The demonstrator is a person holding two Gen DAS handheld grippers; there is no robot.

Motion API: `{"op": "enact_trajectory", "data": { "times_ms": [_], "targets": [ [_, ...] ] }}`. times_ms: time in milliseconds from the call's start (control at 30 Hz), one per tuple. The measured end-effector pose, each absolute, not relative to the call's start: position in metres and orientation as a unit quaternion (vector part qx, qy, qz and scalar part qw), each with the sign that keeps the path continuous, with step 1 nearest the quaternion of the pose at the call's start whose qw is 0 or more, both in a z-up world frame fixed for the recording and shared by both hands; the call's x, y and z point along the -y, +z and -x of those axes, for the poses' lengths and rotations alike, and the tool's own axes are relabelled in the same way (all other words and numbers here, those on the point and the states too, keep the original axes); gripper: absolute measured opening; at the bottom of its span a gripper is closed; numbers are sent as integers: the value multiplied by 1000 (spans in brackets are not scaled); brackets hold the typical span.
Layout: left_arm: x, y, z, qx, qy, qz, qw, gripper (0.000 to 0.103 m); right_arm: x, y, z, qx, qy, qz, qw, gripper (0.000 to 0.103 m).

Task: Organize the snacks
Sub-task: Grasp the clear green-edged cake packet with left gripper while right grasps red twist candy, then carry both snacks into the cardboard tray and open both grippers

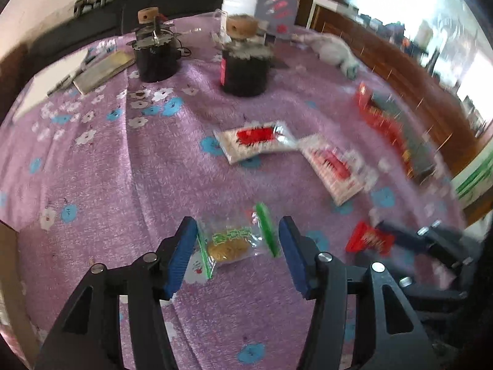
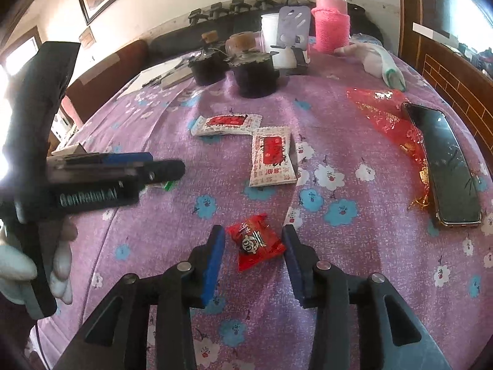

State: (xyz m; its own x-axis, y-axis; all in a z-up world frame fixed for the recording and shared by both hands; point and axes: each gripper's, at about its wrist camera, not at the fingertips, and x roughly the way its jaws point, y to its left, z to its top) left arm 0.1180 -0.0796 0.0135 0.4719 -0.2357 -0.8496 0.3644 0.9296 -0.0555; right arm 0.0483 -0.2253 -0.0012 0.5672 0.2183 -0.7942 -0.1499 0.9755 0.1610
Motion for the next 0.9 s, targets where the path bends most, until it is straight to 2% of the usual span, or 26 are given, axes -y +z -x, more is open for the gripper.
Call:
{"op": "enact_trajectory", "data": {
  "times_ms": [67, 133, 233, 600, 900],
  "targets": [
    [85, 9, -112, -474, -171, -98, 858, 50, 222, -1, -47, -454, 100, -24, 885, 40],
    [85, 10, -108, -472, -170, -106, 858, 40, 218, -1, -46, -453, 91, -5, 887, 35],
    [79, 13, -103, -476, -170, -92, 858, 40, 222, -1, -46, -453, 90, -13, 887, 26],
    [6, 55, -41, -456, -155, 8, 876, 40, 255, 5, -49, -435, 165, -164, 870, 26],
    [-107, 89, 37, -416, -90, 100, 899, 41, 222, 21, -36, -422, 173, -134, 880, 26]
  ]
}}
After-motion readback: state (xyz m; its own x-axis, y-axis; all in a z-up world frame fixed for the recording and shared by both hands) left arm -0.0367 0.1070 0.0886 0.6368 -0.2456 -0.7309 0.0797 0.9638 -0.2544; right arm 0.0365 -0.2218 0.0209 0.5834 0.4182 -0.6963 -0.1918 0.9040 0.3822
